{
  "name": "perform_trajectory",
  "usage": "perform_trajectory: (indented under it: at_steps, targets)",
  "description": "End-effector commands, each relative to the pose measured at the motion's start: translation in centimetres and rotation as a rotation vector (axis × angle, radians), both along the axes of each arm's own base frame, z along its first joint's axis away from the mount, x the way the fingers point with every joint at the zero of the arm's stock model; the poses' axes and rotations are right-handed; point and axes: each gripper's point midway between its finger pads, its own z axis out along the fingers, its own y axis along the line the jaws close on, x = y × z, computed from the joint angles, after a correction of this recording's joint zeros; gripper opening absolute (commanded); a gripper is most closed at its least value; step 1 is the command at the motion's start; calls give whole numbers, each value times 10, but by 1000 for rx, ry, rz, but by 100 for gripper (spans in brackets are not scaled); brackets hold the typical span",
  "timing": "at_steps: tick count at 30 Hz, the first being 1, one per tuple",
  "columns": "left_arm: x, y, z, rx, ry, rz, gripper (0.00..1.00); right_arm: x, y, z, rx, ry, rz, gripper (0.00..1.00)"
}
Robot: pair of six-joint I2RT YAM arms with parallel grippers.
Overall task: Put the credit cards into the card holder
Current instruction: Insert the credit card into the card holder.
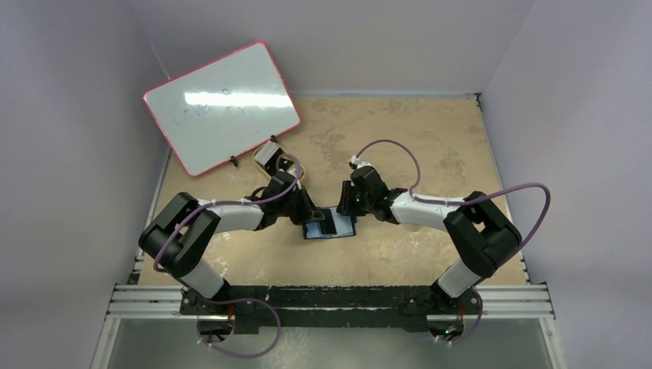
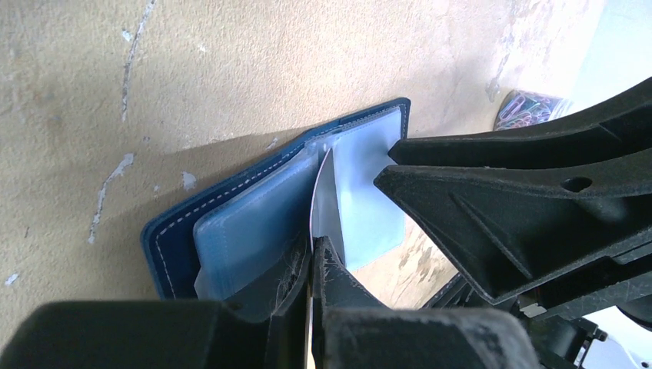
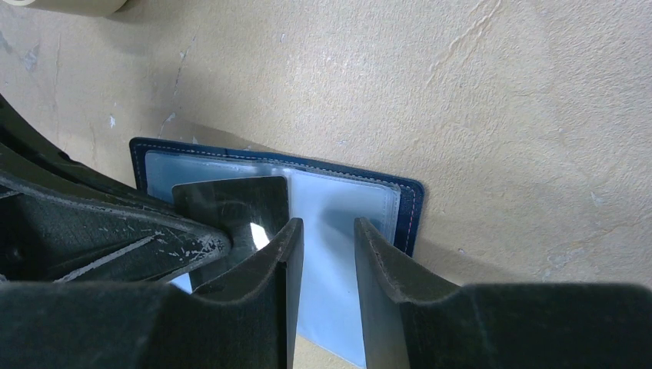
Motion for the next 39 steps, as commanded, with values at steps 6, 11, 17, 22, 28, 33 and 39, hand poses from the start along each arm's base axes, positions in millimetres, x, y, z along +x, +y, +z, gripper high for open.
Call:
perform_trajectory:
  at_steps: [6, 11, 17, 22, 28, 33, 39]
  targets:
    - [-4, -7, -19, -12, 14, -40, 0, -34, -25, -40, -107, 148, 7, 34]
    - [-10, -4, -24, 18, 22, -82, 0, -34, -26, -39, -109, 146, 6, 34]
    - [-19, 2, -22, 41, 26, -105, 0, -32, -26, -38, -112, 142, 2, 33]
    - [-24, 6, -20, 52, 25, -121, 0, -31, -27, -36, -112, 138, -1, 34]
    - [-24, 3, -21, 43, 30, -130, 0, -30, -25, -35, -110, 139, 1, 34]
    - [-22, -4, -21, 32, 26, -138, 0, -27, -24, -32, -110, 127, 1, 34]
    - [-17, -10, -17, 22, 14, -135, 0, -14, -28, -19, -130, 91, -7, 34]
